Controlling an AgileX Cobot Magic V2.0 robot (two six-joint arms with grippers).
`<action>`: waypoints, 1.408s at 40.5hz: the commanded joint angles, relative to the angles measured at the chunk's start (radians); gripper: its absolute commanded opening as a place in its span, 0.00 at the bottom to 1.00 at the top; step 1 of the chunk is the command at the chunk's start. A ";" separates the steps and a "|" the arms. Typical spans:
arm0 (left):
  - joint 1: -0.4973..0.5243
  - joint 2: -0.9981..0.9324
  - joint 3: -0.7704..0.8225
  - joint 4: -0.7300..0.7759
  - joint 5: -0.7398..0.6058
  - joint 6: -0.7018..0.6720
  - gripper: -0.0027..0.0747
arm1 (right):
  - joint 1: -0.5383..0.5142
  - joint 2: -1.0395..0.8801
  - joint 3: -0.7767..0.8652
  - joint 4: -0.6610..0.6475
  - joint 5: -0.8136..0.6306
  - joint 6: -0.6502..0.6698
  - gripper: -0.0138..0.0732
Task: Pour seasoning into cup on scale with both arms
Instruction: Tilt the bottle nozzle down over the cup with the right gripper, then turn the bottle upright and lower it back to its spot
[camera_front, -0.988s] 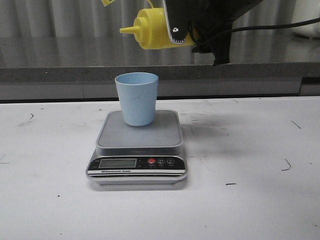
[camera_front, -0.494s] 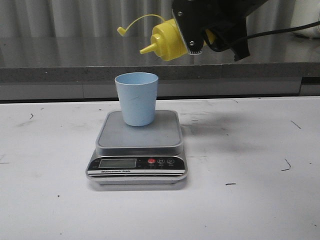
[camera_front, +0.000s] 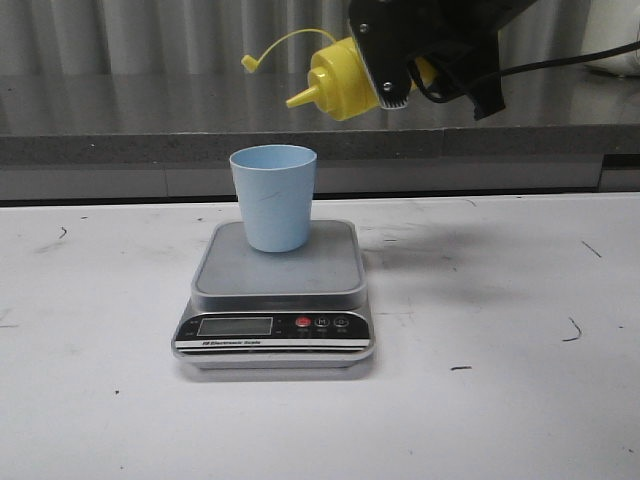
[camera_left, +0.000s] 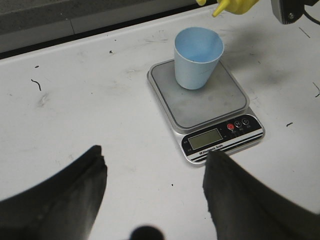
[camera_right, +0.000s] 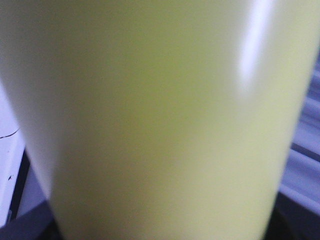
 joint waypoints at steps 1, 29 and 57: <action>-0.004 -0.001 -0.025 -0.002 -0.070 0.000 0.58 | -0.003 -0.058 -0.040 -0.005 0.035 0.034 0.57; -0.004 -0.001 -0.025 -0.002 -0.070 0.000 0.58 | -0.241 -0.290 0.086 1.190 -0.295 0.114 0.57; -0.004 -0.001 -0.025 -0.002 -0.070 0.000 0.58 | -0.396 -0.188 0.622 1.597 -1.227 -0.030 0.57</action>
